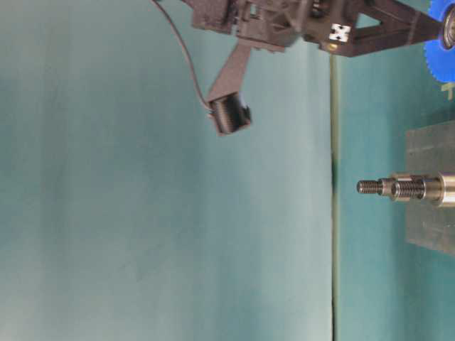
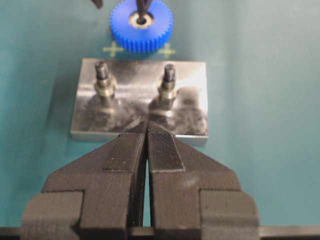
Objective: Fit the large gear onto the shaft.
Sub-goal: 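Lower the right gripper over the blue gear and grip its hub, then lift the blue gear and carry it over the upper shaft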
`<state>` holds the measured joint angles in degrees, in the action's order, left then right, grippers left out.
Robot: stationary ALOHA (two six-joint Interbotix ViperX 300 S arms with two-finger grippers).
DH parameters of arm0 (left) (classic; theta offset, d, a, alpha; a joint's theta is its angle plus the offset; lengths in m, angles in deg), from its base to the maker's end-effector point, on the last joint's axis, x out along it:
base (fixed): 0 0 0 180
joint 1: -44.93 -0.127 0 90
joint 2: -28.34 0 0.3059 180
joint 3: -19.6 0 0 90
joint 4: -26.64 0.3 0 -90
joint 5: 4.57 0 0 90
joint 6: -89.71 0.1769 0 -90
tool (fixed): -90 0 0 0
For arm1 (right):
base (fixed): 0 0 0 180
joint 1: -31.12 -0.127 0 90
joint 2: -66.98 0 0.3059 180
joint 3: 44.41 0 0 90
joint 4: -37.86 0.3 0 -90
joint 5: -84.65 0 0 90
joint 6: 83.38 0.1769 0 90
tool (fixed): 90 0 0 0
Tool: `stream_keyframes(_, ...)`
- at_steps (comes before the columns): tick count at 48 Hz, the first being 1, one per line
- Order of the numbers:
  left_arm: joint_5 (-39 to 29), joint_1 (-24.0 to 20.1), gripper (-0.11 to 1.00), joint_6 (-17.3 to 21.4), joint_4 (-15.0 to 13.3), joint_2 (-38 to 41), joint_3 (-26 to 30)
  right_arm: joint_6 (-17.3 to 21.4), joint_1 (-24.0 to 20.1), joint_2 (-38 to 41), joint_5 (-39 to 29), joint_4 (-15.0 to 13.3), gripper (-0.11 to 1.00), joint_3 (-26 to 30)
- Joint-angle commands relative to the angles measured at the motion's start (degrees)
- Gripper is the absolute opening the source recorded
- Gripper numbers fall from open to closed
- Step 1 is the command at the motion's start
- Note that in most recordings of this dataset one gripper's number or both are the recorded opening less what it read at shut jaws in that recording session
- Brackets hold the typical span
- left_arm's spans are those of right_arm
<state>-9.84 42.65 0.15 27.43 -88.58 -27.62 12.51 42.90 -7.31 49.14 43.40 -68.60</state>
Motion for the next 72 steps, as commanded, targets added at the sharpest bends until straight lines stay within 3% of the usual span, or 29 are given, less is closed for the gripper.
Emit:
stream_keyframes(1, 0.2, 0.0, 0.0, -0.1, 0.1, -0.1, 1.0, 0.2, 0.0, 0.0, 0.4, 0.0, 0.93, 0.8)
stream_keyframes(26, 0.3, 0.1, 0.0, -1.1, 0.1, -0.1, 0.5, 0.3, -0.4, 2.3, -1.4, -0.9, 0.91, 1.1)
stream_keyframes(30, 0.2, 0.1, 0.0, -1.1, 0.1, -0.1, 0.4, 0.2, -0.4, 2.3, -3.3, -1.1, 0.81, 1.3)
stream_keyframes(37, 0.3, 0.0, 0.0, -1.1, 0.1, -0.1, 0.4, 0.3, -0.4, 2.2, -5.9, -1.6, 0.48, 1.8)
stream_keyframes(49, 0.3, 0.1, 0.0, -1.1, 0.1, -0.1, 0.4, 0.7, -0.4, -0.3, -7.6, -1.3, 0.48, 4.8)
stream_keyframes(72, 0.3, 0.1, 0.0, -1.3, 0.1, -0.2, 0.4, 0.2, 1.1, 0.4, -16.3, -1.2, 0.48, 21.7)
